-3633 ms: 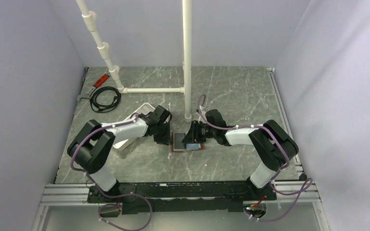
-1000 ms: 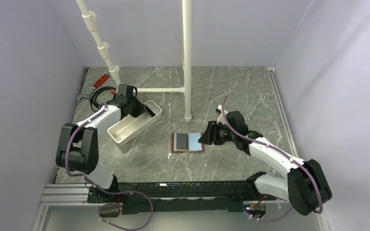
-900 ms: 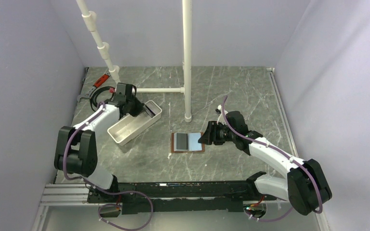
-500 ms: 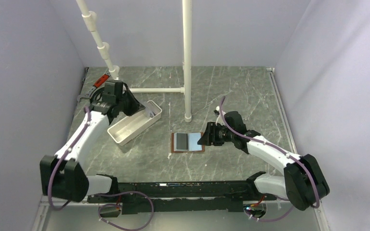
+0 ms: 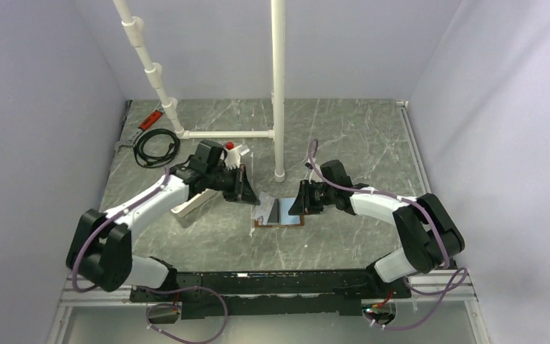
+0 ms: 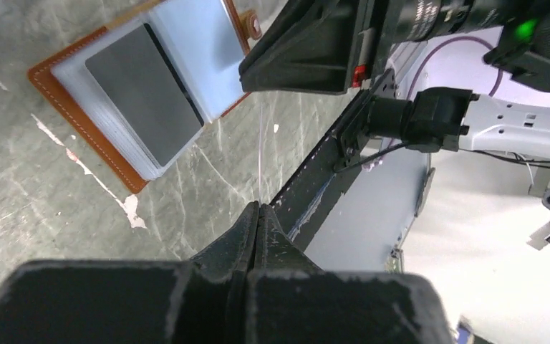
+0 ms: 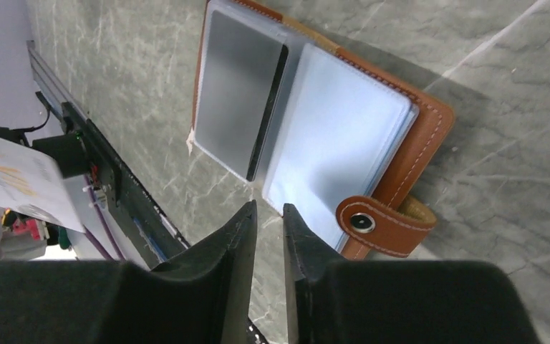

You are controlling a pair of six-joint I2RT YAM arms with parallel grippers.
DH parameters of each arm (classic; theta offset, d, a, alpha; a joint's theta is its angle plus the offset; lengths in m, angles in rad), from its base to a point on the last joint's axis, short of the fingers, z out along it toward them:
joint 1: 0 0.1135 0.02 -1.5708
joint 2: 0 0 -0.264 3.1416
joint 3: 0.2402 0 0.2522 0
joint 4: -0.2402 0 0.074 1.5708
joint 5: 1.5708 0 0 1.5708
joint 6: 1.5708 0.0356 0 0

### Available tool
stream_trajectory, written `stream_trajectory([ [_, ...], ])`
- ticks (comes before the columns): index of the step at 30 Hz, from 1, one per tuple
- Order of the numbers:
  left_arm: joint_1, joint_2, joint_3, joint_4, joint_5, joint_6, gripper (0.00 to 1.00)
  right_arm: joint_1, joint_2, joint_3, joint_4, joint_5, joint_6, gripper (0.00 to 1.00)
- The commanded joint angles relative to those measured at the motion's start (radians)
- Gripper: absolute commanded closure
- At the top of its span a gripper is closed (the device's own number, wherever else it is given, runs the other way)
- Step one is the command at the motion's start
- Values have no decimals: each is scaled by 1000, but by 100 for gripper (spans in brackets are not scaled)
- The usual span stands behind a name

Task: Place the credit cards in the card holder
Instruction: Pick up the credit card from the storage box, then insert the credit card into the card holder.

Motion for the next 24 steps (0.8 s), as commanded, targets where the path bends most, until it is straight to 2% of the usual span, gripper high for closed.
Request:
stream_trajectory([
  [1,-13,102,1,79,99,32,100,-16,36,61,9,29,-62,79],
  [5,-14,201,8,101,111,12,100,-42,112,44,49,22,-60,83],
  [7,-13,251,0,157,156,-26,100,-56,143,39,60,14,-57,87],
  [12,-23,324,-22,314,199,-125,100,-71,153,3,72,21,-48,88],
  [24,-43,453,3,330,119,-160,100,-79,158,-11,77,17,-50,89],
])
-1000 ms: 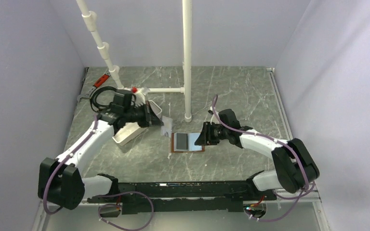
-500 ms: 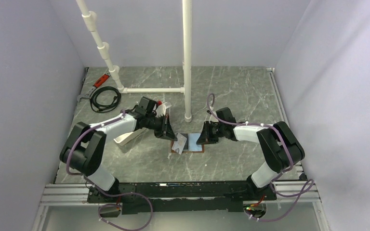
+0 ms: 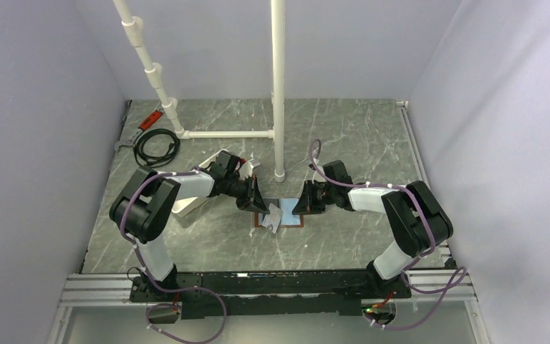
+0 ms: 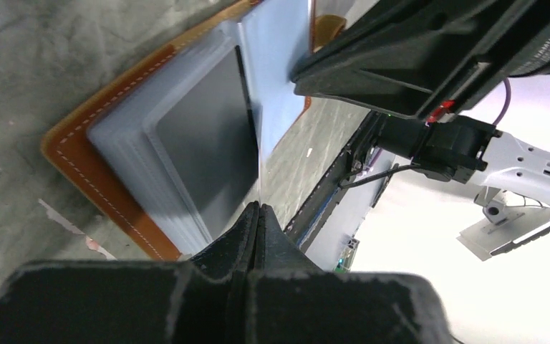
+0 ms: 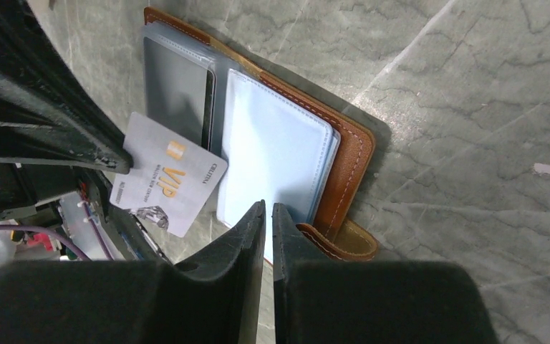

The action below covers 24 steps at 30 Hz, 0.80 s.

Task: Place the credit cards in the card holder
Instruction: Insert the credit card into the card holder.

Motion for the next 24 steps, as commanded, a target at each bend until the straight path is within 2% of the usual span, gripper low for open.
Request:
stream_trajectory([
  [1,-4,18,22,43,-21,-27,100,-9,9,-20,10,40,-25,89],
  [11,-5,37,38,-17,-101,-44,100,-10,5,-35,28,33,-17,89],
  [24,-31,74,69,2,-138,-70,100,-10,0,-45,34,29,-14,89],
])
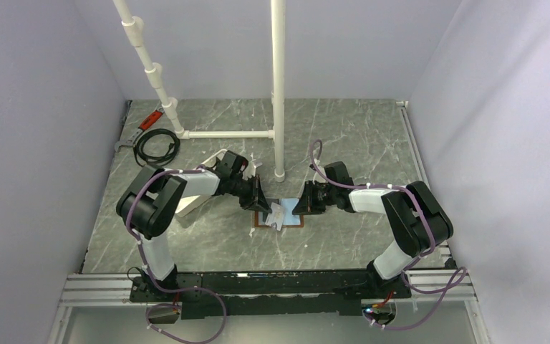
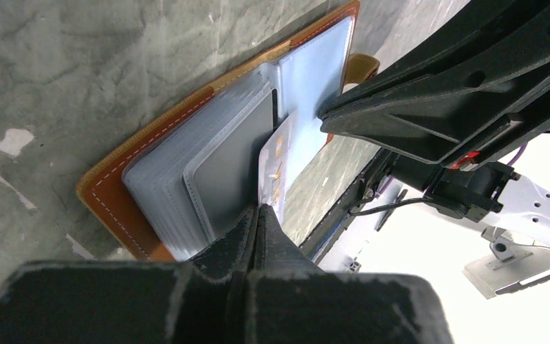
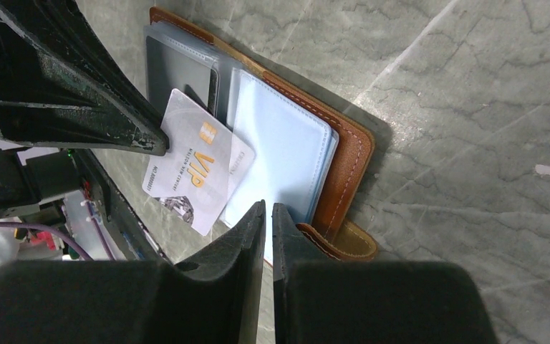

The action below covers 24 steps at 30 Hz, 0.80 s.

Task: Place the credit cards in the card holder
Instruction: Insert the credit card into the card holder.

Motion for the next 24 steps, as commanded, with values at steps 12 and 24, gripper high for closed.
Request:
stream_trajectory([
  [12,-31,-16,-3,129,-191,-136,100,-3,5,-33,15,37,-2,89],
  [24,-91,-49,-30,156,-331,-193,100,-3,-13,-32,3,18,8,89],
])
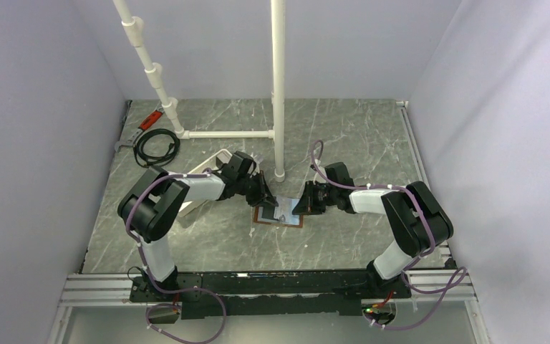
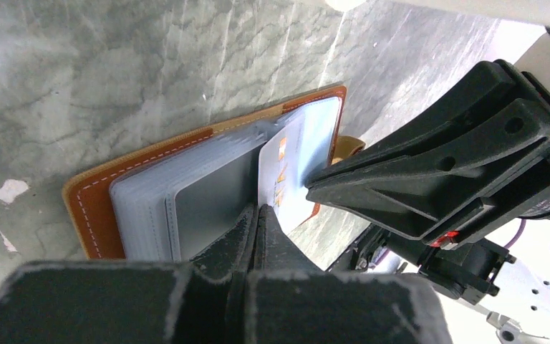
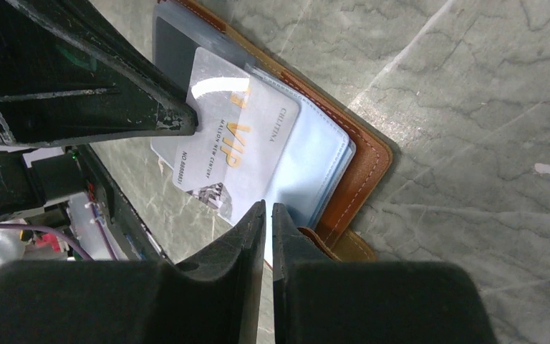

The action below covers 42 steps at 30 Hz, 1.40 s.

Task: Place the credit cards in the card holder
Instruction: Insert the credit card into the card holder.

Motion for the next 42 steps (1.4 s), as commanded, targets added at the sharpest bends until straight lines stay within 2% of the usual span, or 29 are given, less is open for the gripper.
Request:
stream_trajectory([
  [1,-18,-40,-28,22,-105,-18,100,-3,-23,-12,-39,17,-5,89],
  [4,-32,-42,-6,-28,-130,23,100,-5,-89,10,-124,48,-16,86],
  [6,-49,-34,31,-102,-152,64,100,-11,-131,30,-221,92,-45,81],
  [10,-73,-38,45,-142,-168,99,88,-27,-175,44,-301,123,-86,73],
  [13,-88,-52,28,-125,-175,98,75,-33,-165,26,-278,109,-87,72],
  [15,-104,-59,28,-124,-195,102,71,-33,-140,18,-243,91,-80,72],
  [24,-207,-36,80,-93,-287,123,62,-30,-45,15,-75,24,-31,76],
  [30,-248,17,149,-102,-286,150,53,-27,-53,15,-70,17,-26,78],
  [34,-252,-43,128,-126,-298,167,44,-30,-90,18,-128,49,-59,78],
  [39,-237,-152,126,-248,-273,217,40,-31,-163,33,-248,89,-104,74],
  [41,-224,-211,103,-283,-270,223,32,-31,-175,37,-270,87,-118,72],
  [42,-215,-242,87,-295,-267,220,22,-31,-173,39,-274,85,-123,72],
])
